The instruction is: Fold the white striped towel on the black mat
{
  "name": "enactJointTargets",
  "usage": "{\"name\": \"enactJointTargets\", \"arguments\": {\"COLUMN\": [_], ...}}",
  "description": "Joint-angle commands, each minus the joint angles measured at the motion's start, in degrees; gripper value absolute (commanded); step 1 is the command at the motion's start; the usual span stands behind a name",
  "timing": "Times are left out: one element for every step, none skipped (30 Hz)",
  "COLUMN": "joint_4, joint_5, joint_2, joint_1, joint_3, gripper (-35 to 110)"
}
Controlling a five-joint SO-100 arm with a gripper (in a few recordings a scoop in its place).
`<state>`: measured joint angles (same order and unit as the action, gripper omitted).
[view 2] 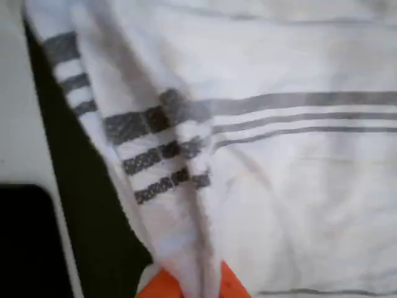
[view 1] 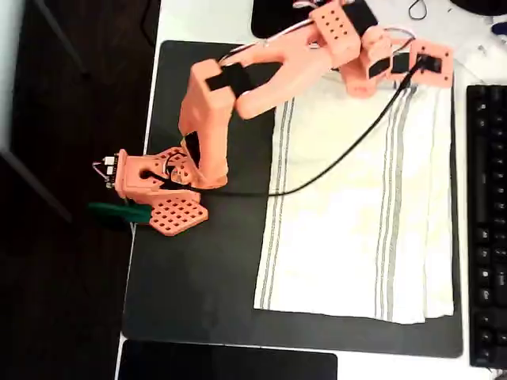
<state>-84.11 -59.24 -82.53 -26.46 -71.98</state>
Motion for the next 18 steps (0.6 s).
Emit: {"name": "enactJointTargets", "arguments": {"joint_4": [-1.8, -2.3, -2.5, -3.0, -3.1, -2.6, -2.6, -2.5, -2.2, -1.8, -0.7, 1.1, 3.3, 4.8, 6.2, 7.6, 8.8, 9.4], "joint_5": [-2.8, -4.2, -5.5, -6.9, -8.4, -9.7, -11.0, -12.2, -13.7, -15.3, -16.8, -18.5, -20.4, -21.9, -23.6, -25.0, -26.1, -27.5], "joint_2": [-8.1, -10.1, -12.0, -13.6, -15.3, -16.6, -17.5, -18.3, -18.9, -19.3, -19.9, -20.6, -21.1, -21.4, -21.4, -21.4, -21.2, -20.7], "joint_1": [4.9, 6.7, 8.4, 10.3, 12.1, 14.1, 16.0, 18.0, 20.0, 22.1, 24.2, 26.4, 28.5, 30.5, 32.4, 34.2, 35.9, 37.5], "joint_3": [-1.7, -2.6, -3.7, -4.7, -6.1, -7.6, -8.7, -9.8, -10.9, -11.9, -12.9, -14.5, -15.8, -16.9, -17.8, -18.5, -18.9, -19.2], "gripper": [0, 0, 0, 0, 0, 0, 0, 0, 0, 0, 0, 0, 0, 0, 0, 0, 0, 0]}}
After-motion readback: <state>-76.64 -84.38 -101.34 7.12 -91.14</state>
